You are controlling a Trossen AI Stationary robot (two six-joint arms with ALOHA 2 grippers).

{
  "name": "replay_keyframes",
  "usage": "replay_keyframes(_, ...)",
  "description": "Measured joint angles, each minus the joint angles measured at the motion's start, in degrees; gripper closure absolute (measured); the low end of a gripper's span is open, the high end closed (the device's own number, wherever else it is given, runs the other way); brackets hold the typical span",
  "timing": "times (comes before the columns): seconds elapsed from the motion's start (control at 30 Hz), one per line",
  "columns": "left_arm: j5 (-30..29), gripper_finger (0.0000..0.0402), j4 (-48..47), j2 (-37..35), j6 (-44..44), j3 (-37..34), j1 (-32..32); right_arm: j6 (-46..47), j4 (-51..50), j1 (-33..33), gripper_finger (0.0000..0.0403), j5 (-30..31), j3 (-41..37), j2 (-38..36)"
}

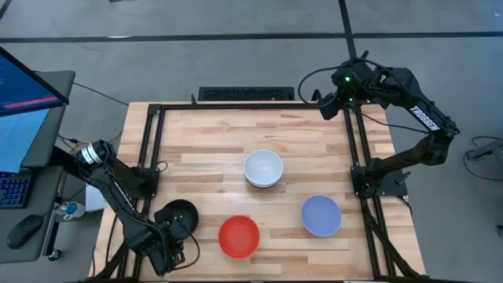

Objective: Nest bowls inside each other
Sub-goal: Stack the black bowl on top of the white bowl

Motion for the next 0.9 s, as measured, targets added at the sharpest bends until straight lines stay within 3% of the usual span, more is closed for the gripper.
replay_keyframes(0.27,2.59,0.0218,7.32,-0.04,-1.08,-5.30,0.04,0.00,0.00,0.00,0.0168,0.00,0.00,0.00)
replay_keyframes(0.47,1.95,0.0225,6.28,-0.04,-0.31,-5.46,0.86,-0.01,0.00,0.00,0.0168,0.00,0.00,0.00)
replay_keyframes(0.63,2.35,0.0272,5.95,-0.04,2.62,-5.46,1.85,-0.09,0.00,0.00,0.0168,0.00,0.00,0.00)
replay_keyframes(0.9,2.74,0.0385,5.89,-0.04,4.47,-5.46,2.59,-0.15,0.14,0.00,0.0168,0.00,0.00,0.00)
